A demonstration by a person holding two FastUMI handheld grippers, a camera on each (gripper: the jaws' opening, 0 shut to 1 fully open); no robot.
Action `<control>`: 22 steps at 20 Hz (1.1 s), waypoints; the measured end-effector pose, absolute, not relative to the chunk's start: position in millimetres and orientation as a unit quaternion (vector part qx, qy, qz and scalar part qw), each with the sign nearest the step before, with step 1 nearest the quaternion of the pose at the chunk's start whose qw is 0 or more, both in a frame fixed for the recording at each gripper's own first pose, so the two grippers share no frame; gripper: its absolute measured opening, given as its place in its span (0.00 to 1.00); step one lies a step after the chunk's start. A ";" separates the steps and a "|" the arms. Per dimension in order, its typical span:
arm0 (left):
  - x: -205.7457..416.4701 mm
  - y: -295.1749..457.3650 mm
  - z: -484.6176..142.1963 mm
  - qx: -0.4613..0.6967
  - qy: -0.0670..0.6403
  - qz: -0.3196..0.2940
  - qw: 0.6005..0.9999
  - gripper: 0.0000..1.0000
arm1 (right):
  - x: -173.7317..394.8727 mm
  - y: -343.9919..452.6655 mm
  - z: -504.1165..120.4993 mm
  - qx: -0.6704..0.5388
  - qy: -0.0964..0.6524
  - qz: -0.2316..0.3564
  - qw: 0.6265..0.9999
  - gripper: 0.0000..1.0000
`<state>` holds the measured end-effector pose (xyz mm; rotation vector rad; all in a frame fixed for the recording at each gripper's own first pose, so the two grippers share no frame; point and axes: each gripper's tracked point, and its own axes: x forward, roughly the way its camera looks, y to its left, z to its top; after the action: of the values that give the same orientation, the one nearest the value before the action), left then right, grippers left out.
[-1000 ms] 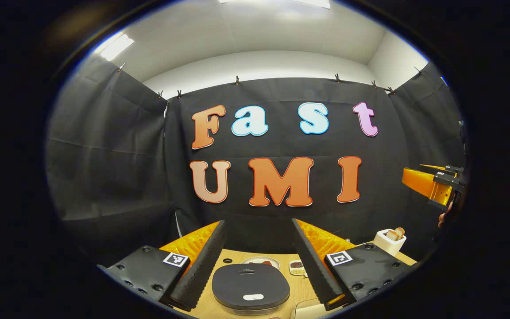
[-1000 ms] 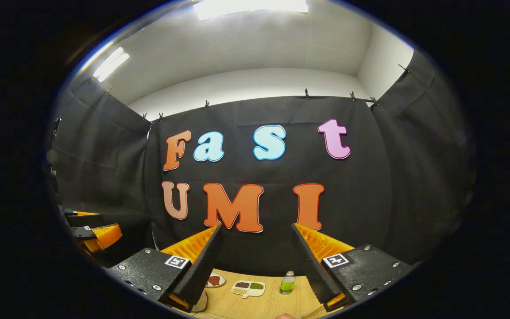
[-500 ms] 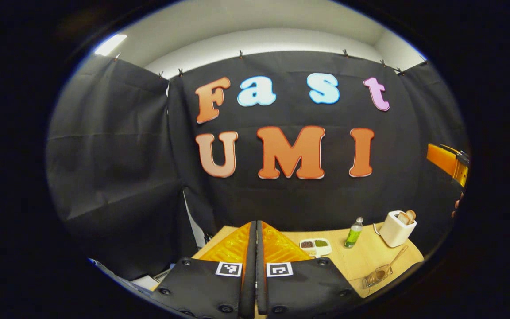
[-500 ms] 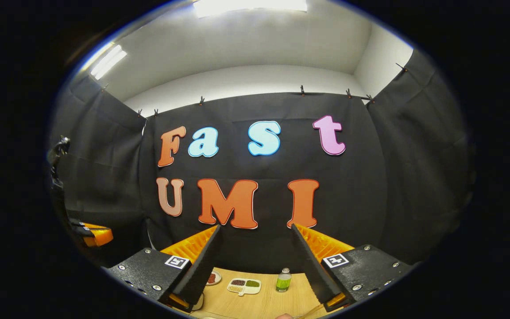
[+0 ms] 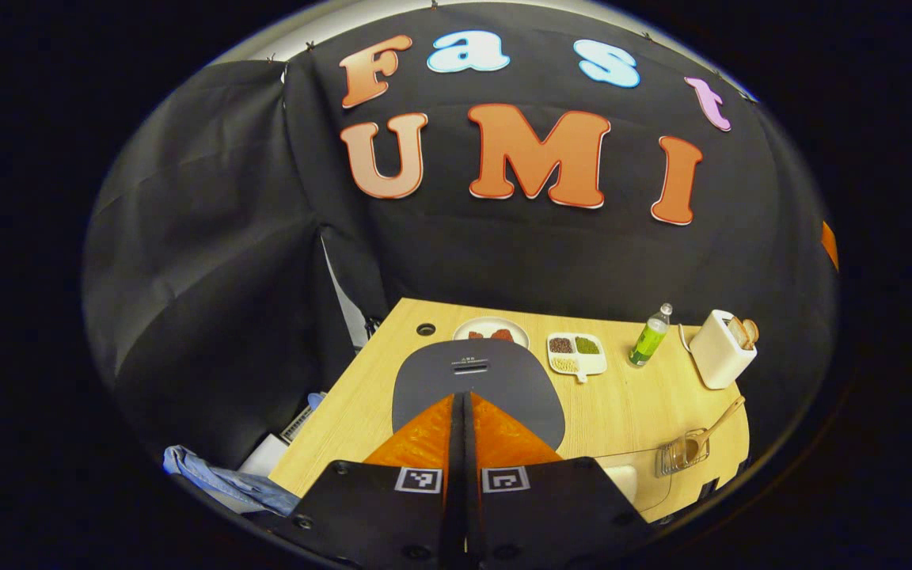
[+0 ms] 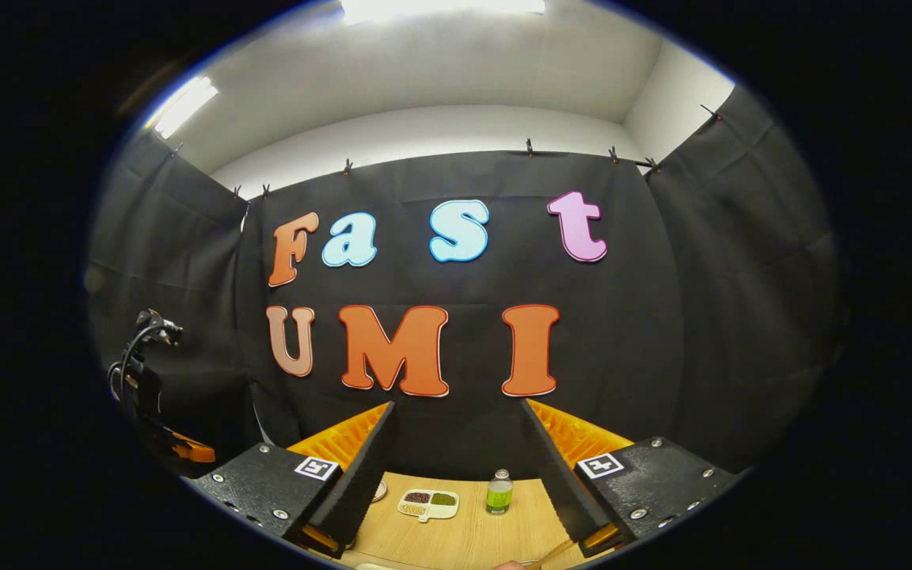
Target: Close the left gripper, press the button to open the rice cooker; take a wooden spoon from the chopstick holder with the right hand, scoop a spoonful of rice and pour it into the rice cooker, then put the wooden spoon back into the chopstick holder.
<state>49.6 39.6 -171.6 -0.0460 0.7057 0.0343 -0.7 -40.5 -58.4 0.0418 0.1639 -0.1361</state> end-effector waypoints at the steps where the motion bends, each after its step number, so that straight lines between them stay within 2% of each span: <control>1: 53.0 40.4 -176.5 -0.026 0.360 0.015 0.932 0.05 | -2.4 -42.5 -61.3 0.021 0.085 -0.069 0.994 0.94; 2: 58.3 39.4 -181.3 -0.037 0.372 0.009 0.928 0.05 | -3.1 -43.5 -63.8 0.020 0.087 -0.070 0.994 0.96; 3: 62.1 37.6 -187.2 -0.051 0.388 0.002 0.920 0.05 | -4.7 -46.4 -66.8 0.017 0.090 -0.072 0.993 0.94; 5: 65.9 34.9 -200.0 -0.071 0.421 -0.007 0.904 0.05 | -7.5 -54.4 -73.5 0.008 0.098 -0.080 0.992 0.96; 7: 67.3 33.4 -221.4 -0.086 0.459 -0.012 0.884 0.05 | -11.9 -63.4 -79.3 0.002 0.105 -0.090 0.990 0.94; 8: 65.5 24.2 -230.3 -0.103 0.479 -0.023 0.871 0.00 | -14.7 -65.8 -83.0 0.002 0.108 -0.093 0.990 0.94; 9: 63.1 15.8 -237.4 -0.118 0.502 -0.029 0.856 0.00 | -17.3 -69.4 -86.6 0.003 0.111 -0.097 0.989 0.94; 10: 59.4 10.6 -248.4 -0.125 0.524 -0.033 0.842 0.05 | -20.0 -73.7 -89.8 0.005 0.115 -0.102 0.988 0.94; 11: 57.1 6.4 -257.8 -0.128 0.541 -0.037 0.831 0.00 | -22.4 -77.1 -93.2 0.006 0.119 -0.106 0.987 0.94; 12: 56.9 4.9 -269.8 -0.127 0.555 -0.038 0.821 0.05 | -24.4 -80.7 -96.4 0.006 0.123 -0.111 0.986 0.96; 15: 54.1 -1.4 -289.2 -0.128 0.588 -0.039 0.798 0.01 | -33.8 -93.6 -109.4 0.009 0.137 -0.129 0.982 0.94; 16: 52.4 -1.2 -295.4 -0.129 0.597 -0.037 0.791 0.05 | -36.7 -96.5 -113.9 0.011 0.143 -0.134 0.981 0.94; 18: 51.7 0.1 -307.2 -0.130 0.611 -0.028 0.780 0.01 | -42.0 -100.6 -121.2 0.016 0.152 -0.140 0.978 0.97; 19: 51.9 1.2 -311.8 -0.131 0.618 -0.022 0.775 0.05 | -44.1 -100.5 -124.6 0.018 0.156 -0.141 0.977 0.97; 21: 53.4 1.4 -314.4 -0.140 0.619 -0.014 0.772 0.01 | -47.9 -101.8 -130.2 0.017 0.161 -0.145 0.976 0.97; 22: 51.8 1.2 -315.7 -0.138 0.625 -0.016 0.768 0.05 | -49.4 -102.9 -132.4 0.017 0.162 -0.146 0.976 0.95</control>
<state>51.8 1.2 -315.7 -0.2990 1.3574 -0.0338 -49.4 -102.9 -132.4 0.0349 0.3273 -0.2953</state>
